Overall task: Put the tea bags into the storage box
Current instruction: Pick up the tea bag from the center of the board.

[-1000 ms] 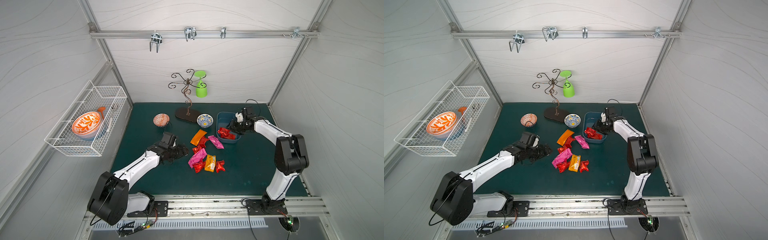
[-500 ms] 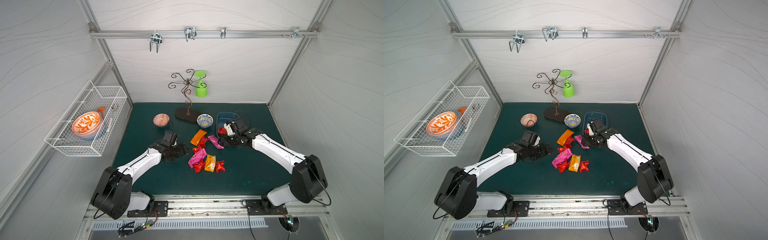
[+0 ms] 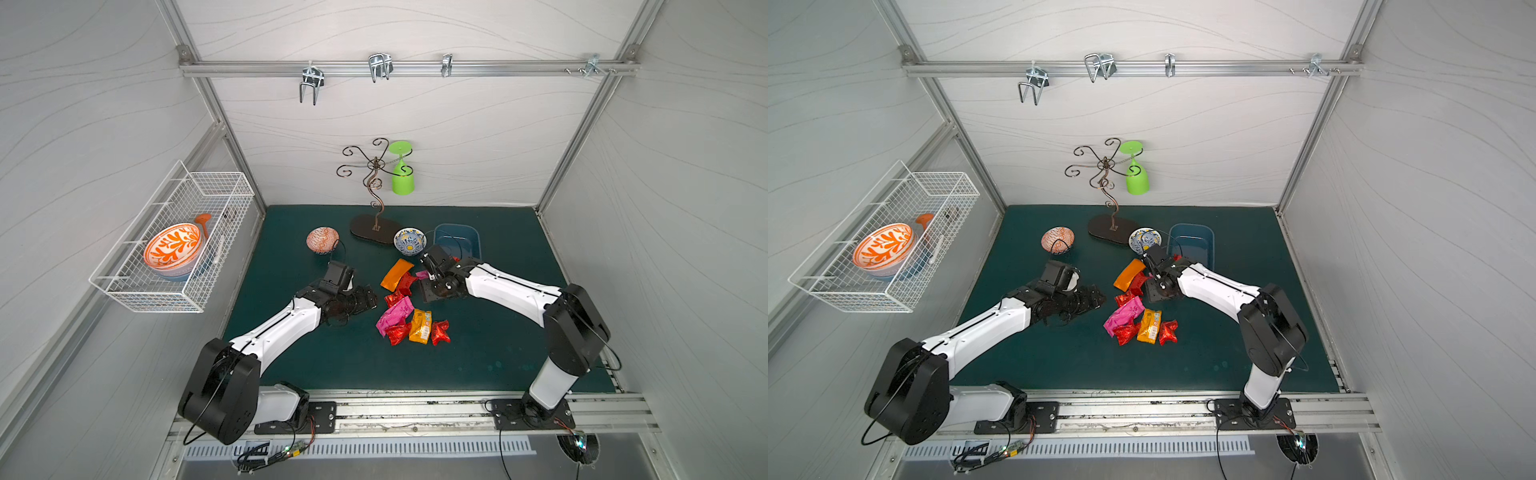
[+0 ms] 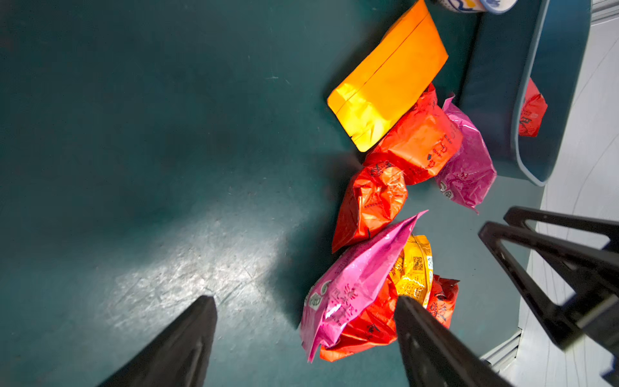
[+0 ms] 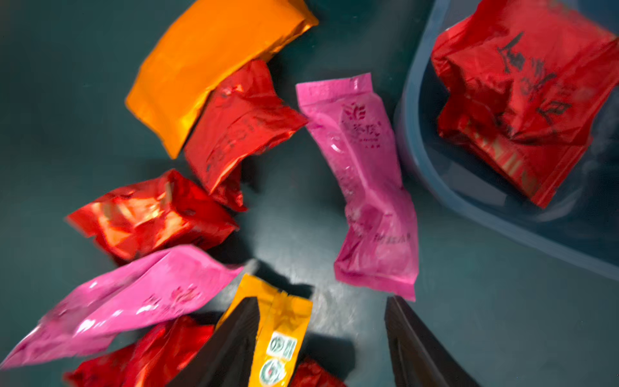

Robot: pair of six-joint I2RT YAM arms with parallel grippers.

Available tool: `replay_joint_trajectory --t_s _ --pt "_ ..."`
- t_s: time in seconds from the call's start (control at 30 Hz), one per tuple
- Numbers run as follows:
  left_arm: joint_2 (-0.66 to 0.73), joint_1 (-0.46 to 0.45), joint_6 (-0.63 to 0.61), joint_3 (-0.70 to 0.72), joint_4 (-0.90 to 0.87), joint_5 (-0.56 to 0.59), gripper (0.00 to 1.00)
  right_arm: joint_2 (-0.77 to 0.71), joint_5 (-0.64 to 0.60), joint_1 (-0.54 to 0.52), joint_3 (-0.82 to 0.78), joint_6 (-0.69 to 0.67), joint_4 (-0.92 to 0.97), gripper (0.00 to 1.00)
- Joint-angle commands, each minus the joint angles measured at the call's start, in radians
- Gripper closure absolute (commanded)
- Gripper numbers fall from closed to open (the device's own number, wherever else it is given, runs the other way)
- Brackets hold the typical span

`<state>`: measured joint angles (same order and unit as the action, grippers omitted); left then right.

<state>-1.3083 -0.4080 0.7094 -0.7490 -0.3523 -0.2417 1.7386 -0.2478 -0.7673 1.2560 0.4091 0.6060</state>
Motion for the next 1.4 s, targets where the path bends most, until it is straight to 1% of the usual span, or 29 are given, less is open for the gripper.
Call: replay_joint_trajectory --t_s 0.0,0.23,0.37,0.43,0.73,0.77,0.93,0.97,1.17,1.37 --pt "0.022 -0.003 -0.004 0.010 -0.001 0.019 0.12 0.037 -0.095 -0.004 0.037 -0.037 0.037 0.34" --pt "0.025 -0.003 -0.004 0.018 -0.002 0.023 0.12 0.121 -0.141 -0.004 0.071 -0.066 0.039 0.35" --pt "0.026 -0.003 -0.006 0.021 -0.002 0.026 0.12 0.142 -0.151 -0.003 0.076 -0.077 0.029 0.39" --pt "0.028 -0.003 -0.005 0.023 -0.002 0.027 0.12 0.146 -0.146 -0.004 0.076 -0.079 0.025 0.43" --pt "0.027 -0.003 0.002 0.027 0.001 0.031 0.12 0.132 -0.139 -0.003 0.053 -0.094 0.002 0.84" --pt "0.026 -0.003 0.002 0.026 0.001 0.031 0.12 0.131 -0.137 -0.004 0.051 -0.097 0.001 0.87" --pt "0.027 -0.003 0.004 0.028 0.002 0.029 0.12 0.110 -0.127 -0.005 0.037 -0.104 -0.008 0.99" --pt "0.029 -0.003 0.005 0.027 0.002 0.030 0.12 0.104 -0.124 -0.005 0.037 -0.102 -0.008 1.00" --pt "0.032 -0.003 0.010 0.034 0.005 0.033 0.12 0.047 -0.106 -0.007 0.016 -0.090 0.025 1.00" --pt "0.035 -0.003 0.012 0.034 0.006 0.039 0.12 -0.096 -0.056 -0.006 -0.052 -0.066 0.058 1.00"
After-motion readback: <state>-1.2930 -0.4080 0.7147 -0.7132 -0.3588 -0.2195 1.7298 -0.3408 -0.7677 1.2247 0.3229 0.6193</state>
